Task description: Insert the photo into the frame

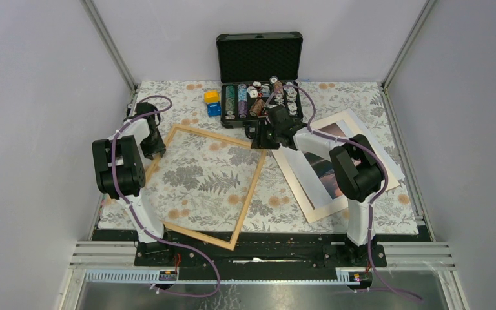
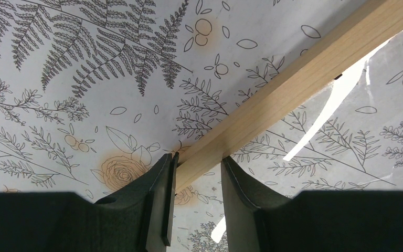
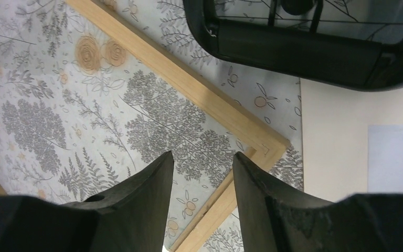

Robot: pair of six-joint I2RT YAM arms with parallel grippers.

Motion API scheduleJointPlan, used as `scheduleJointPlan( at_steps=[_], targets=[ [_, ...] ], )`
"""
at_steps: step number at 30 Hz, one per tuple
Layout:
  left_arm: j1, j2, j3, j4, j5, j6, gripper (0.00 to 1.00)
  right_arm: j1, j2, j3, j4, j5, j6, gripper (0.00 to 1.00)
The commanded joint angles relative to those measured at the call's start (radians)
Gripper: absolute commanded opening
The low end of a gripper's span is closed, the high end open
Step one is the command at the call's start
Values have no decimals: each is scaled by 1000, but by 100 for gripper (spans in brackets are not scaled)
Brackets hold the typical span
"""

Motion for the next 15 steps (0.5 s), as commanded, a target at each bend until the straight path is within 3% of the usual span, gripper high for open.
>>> scheduleJointPlan(
  at_steps=[1, 8, 15],
  targets=[
    [0, 27, -5, 20, 16, -40, 25, 14, -19, 53, -20, -45, -15, 52],
    [-5, 26, -7, 20, 18, -41, 26, 30, 11, -21, 13, -137, 25, 52],
    [-4, -25, -8, 16, 20, -51, 42, 35, -4, 26, -61, -123, -37, 61]
  ],
)
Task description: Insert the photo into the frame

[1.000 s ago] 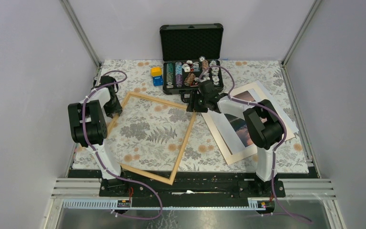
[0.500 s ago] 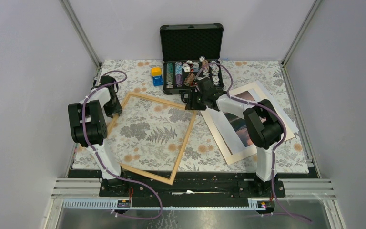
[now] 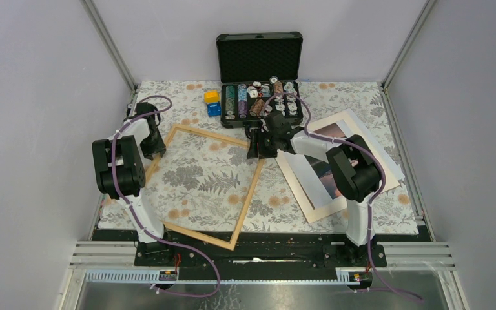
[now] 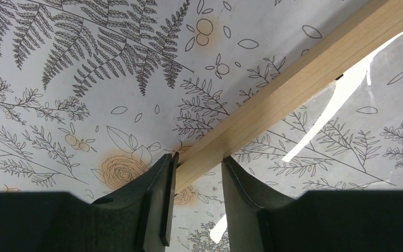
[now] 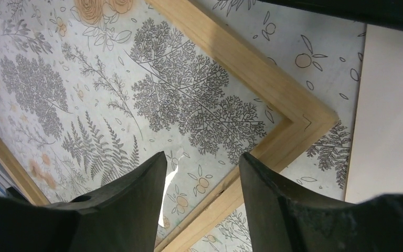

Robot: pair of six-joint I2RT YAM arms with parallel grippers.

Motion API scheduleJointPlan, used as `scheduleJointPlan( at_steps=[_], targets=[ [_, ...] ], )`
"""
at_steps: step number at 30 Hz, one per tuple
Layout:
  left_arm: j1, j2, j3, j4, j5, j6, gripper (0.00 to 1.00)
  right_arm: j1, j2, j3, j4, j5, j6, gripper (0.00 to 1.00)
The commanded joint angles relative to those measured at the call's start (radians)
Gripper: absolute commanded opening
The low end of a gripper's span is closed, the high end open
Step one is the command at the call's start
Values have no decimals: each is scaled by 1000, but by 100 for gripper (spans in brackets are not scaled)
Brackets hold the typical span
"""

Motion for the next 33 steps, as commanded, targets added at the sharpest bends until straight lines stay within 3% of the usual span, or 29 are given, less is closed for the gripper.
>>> scheduleJointPlan(
  at_steps=[1, 4, 8, 15, 20, 25, 28, 33],
  targets=[
    [-4, -47, -8, 15, 21, -50, 43, 9, -19, 67, -60, -25, -43, 62],
    [-4, -125, 0, 5, 16, -51, 52, 8, -72, 55, -83, -10, -36, 70],
    [-10, -225, 2, -4, 37, -70, 78, 1, -145, 20, -153, 83, -21, 84],
    [-79, -290, 46, -54, 91, -83, 98, -10, -167, -87, -119, 74, 96, 85],
    [-98, -304, 53, -26, 165, -73, 97, -12, -149, -121, -54, 45, 116, 84],
    [-99, -212, 28, 169, 372, -207, 88, -14, -115, -87, -41, 62, 88, 84],
    [-99, -145, 43, 267, 379, -286, 80, -14, -84, -77, -26, 50, 95, 82],
    [-101, -23, 96, 345, 405, -360, 79, -15, -61, -89, 11, 42, 105, 81]
  ],
)
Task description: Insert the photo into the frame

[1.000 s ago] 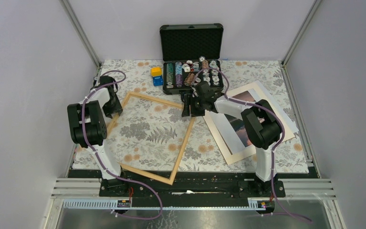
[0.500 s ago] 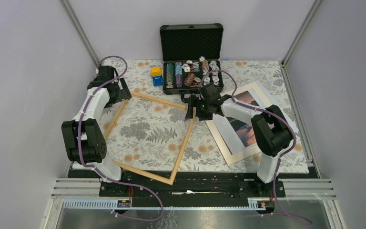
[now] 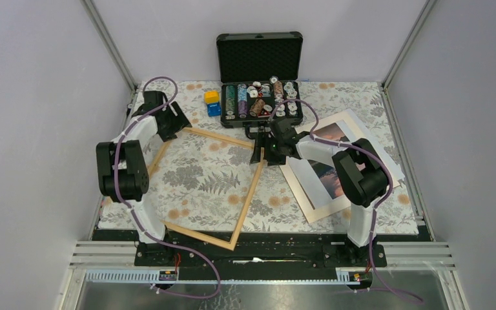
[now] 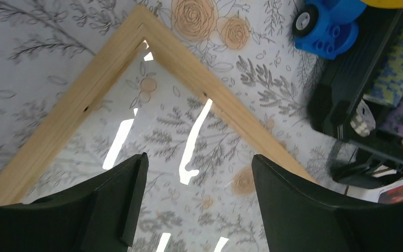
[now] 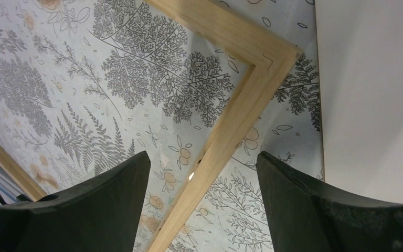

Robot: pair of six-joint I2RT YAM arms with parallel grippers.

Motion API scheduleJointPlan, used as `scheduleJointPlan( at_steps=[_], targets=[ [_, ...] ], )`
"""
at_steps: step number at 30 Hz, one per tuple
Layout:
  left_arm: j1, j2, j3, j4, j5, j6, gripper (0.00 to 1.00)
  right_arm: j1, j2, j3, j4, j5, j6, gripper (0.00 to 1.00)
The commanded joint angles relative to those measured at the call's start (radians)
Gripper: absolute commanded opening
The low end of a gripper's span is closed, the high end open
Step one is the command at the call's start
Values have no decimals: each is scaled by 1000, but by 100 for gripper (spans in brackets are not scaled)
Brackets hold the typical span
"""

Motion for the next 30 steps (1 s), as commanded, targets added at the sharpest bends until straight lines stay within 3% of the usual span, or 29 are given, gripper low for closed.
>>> scheduleJointPlan(
  at_steps=[1, 12, 30],
  targets=[
    [0, 102, 84, 130, 62, -98, 78, -6, 22, 23, 49, 1, 8, 81],
    [19, 224, 63, 207, 26, -86, 78, -6, 57, 50, 59, -25, 4, 80],
    [12, 188, 61, 273, 211, -181, 80, -6, 84, 60, 59, -30, 2, 79]
  ],
)
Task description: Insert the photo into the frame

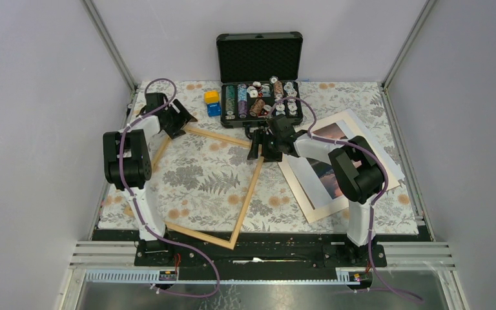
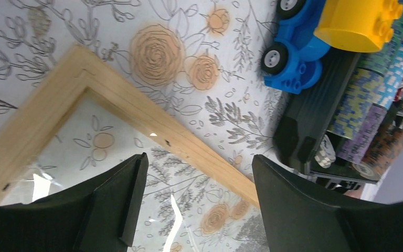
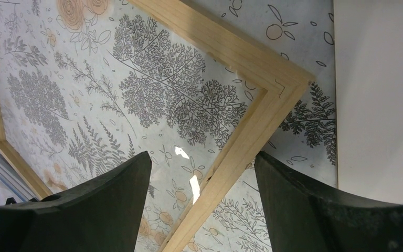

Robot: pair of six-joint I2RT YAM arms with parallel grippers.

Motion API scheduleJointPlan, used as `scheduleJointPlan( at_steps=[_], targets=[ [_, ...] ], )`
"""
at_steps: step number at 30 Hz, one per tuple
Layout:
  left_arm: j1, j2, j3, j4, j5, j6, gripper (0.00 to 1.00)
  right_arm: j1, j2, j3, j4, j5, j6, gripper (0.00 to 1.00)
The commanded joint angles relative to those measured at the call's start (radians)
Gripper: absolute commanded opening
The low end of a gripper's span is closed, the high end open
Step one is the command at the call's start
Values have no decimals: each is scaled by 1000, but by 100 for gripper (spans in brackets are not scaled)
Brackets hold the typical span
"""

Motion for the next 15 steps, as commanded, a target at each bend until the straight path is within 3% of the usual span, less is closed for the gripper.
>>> scheduleJointPlan(
  at_steps=[1, 6, 12, 15],
  targets=[
    [-10, -4, 4, 82, 56, -40, 80, -2, 34, 19, -2, 1, -7, 79],
    [-10, 55, 15, 118, 65, -67, 80, -2, 40, 19, -2, 1, -7, 79],
    [-10, 59, -5, 60, -19, -40, 81, -2, 50, 26, -2, -6, -5, 79],
    [-4, 61, -10, 58, 19, -38, 82, -2, 52, 24, 2, -10, -3, 79]
  ],
)
